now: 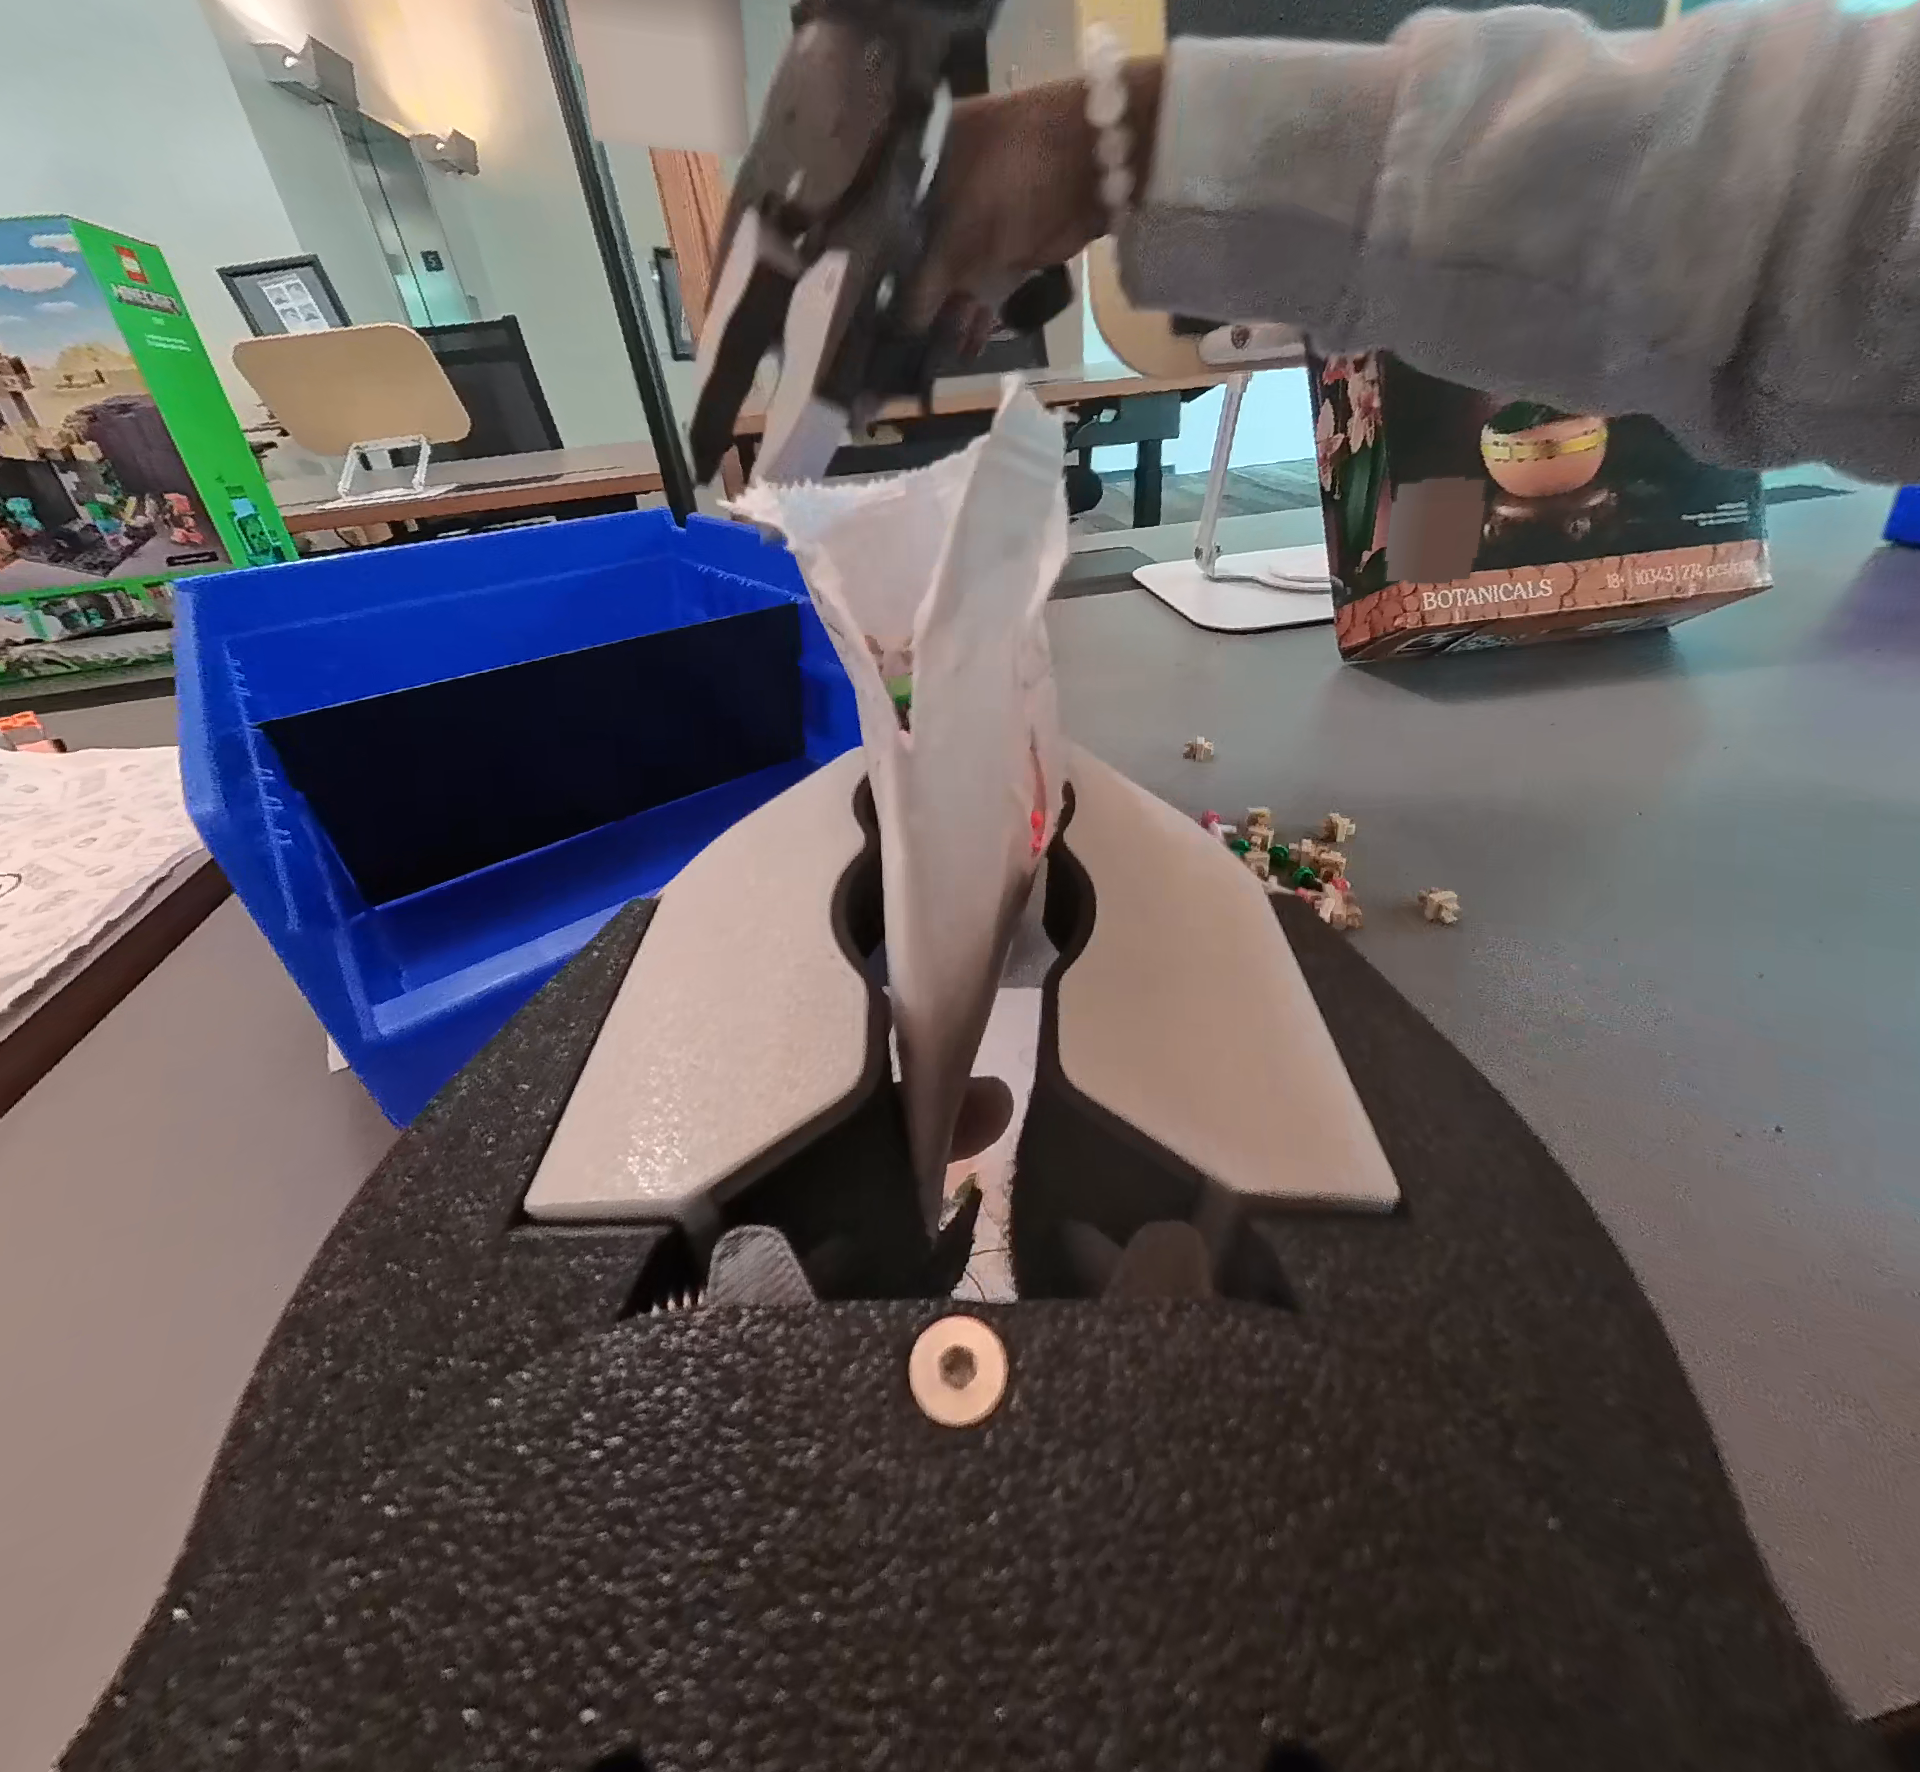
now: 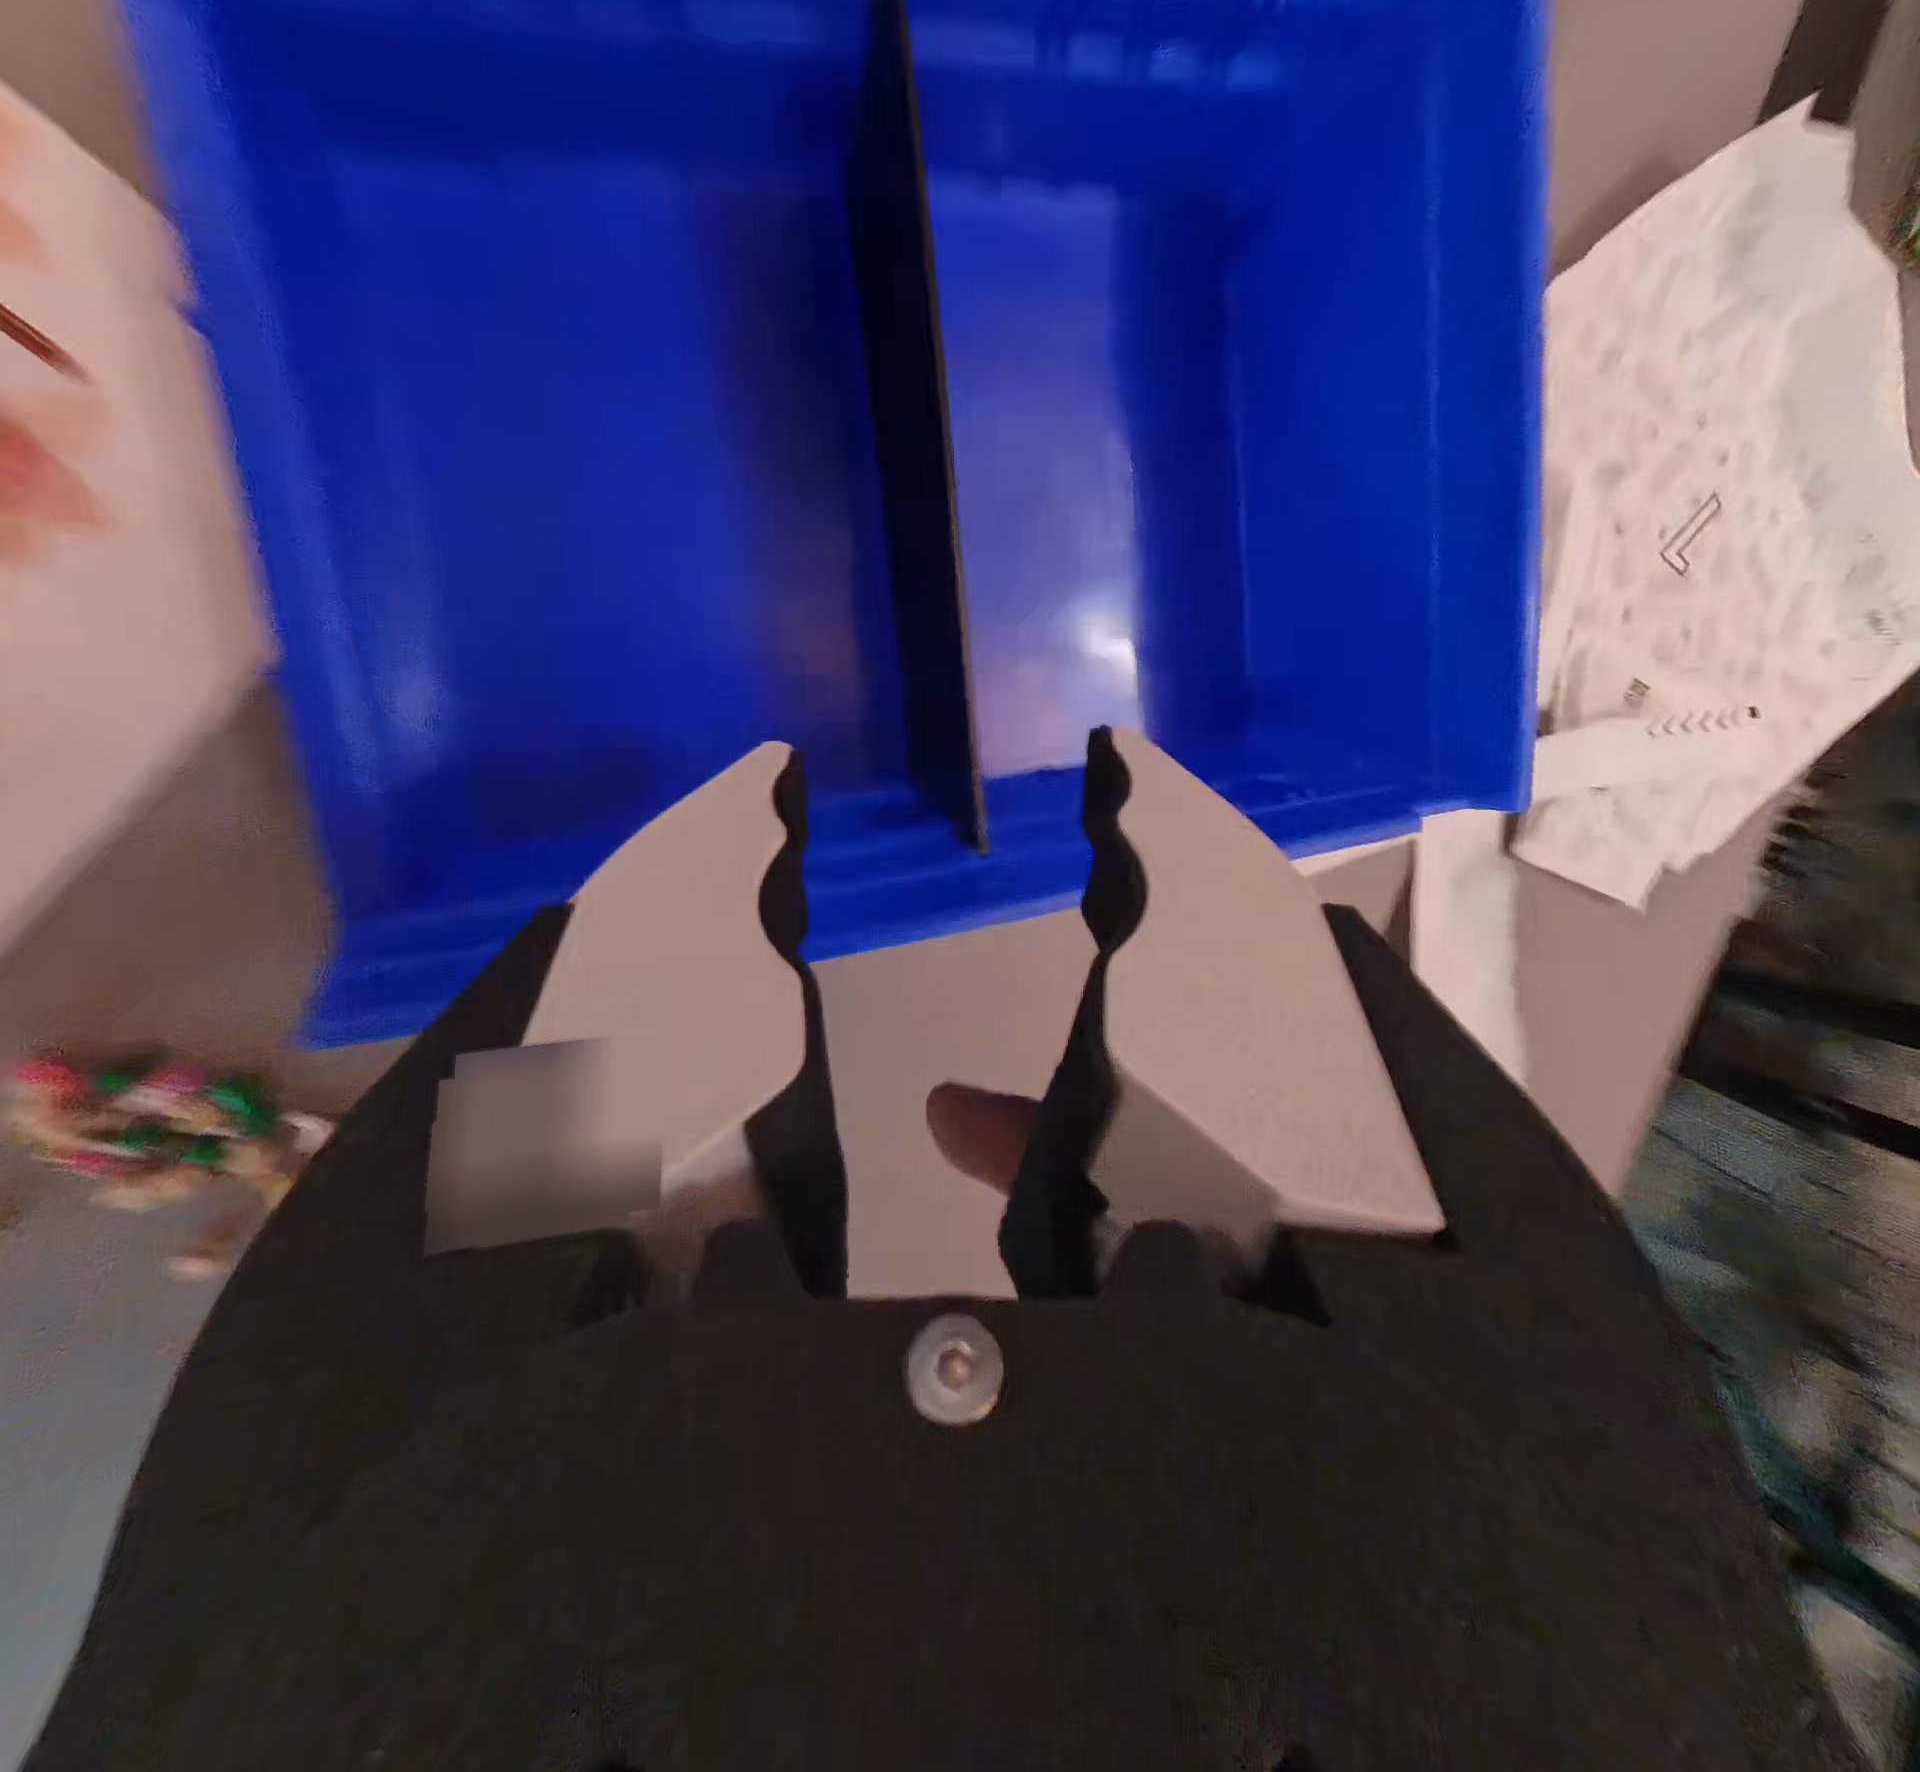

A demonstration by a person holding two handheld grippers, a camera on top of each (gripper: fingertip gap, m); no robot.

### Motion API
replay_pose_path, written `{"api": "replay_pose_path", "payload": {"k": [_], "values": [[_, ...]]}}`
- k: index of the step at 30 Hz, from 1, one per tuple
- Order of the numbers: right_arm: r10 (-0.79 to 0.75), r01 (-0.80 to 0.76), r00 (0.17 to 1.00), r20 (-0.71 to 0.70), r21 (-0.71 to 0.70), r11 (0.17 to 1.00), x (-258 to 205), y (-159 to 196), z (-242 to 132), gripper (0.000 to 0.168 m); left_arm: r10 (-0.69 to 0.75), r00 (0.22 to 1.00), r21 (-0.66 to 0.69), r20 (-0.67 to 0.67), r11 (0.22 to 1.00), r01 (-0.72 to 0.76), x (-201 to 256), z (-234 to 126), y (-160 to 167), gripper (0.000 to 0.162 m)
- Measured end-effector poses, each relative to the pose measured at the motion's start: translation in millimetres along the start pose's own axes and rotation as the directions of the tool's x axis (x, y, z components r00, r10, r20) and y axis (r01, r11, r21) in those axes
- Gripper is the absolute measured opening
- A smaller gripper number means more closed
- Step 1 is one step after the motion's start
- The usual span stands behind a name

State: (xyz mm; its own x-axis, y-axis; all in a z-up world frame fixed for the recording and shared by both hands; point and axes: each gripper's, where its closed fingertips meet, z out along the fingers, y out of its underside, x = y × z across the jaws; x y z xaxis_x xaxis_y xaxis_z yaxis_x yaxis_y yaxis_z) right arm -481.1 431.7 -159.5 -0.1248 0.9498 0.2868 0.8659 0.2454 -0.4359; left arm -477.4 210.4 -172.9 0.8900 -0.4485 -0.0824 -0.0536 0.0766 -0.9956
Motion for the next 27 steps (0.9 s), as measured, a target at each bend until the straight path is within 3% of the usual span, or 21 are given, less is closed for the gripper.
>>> {"api": "replay_pose_path", "payload": {"k": [2,5,6,7,8,15,20,27], "values": [[-0.141,0.14,0.99,0.002,-0.166,0.976,4,13,30,0.041,0.016,1.0,-0.009,0.003,1.0,-0.016,1,0,1,0.027],[-0.224,0.237,0.971,0.076,-0.334,0.912,1,20,71,0.042,0.031,0.999,-0.013,0.01,0.999,-0.03,1,0,0,0.027],[-0.242,0.259,0.966,0.093,-0.378,0.889,-1,22,81,0.035,0.031,0.999,-0.015,0.014,0.999,-0.031,0,-1,0,0.027],[-0.271,0.293,0.956,0.113,-0.431,0.854,-4,28,88,0.016,0.03,0.999,-0.018,0.018,0.999,-0.03,-1,-2,1,0.027],[-0.315,0.32,0.945,0.089,-0.463,0.827,-4,30,91,0.019,0.028,0.999,-0.022,0.024,0.999,-0.028,-3,-3,2,0.027],[-0.374,0.252,0.911,-0.171,-0.486,0.837,-18,36,73,0.029,0.04,0.996,-0.042,0.074,0.998,-0.037,-15,-18,8,0.027],[-0.375,0.204,0.873,-0.311,-0.466,0.861,-22,27,45,0.025,0.068,0.994,-0.058,0.089,0.996,-0.062,-16,-28,10,0.026],[-0.506,0.195,0.602,-0.618,-0.5,0.844,-22,-4,-14,0.011,0.091,0.991,-0.064,0.1,0.994,-0.085,-11,-43,9,0.026]]}}
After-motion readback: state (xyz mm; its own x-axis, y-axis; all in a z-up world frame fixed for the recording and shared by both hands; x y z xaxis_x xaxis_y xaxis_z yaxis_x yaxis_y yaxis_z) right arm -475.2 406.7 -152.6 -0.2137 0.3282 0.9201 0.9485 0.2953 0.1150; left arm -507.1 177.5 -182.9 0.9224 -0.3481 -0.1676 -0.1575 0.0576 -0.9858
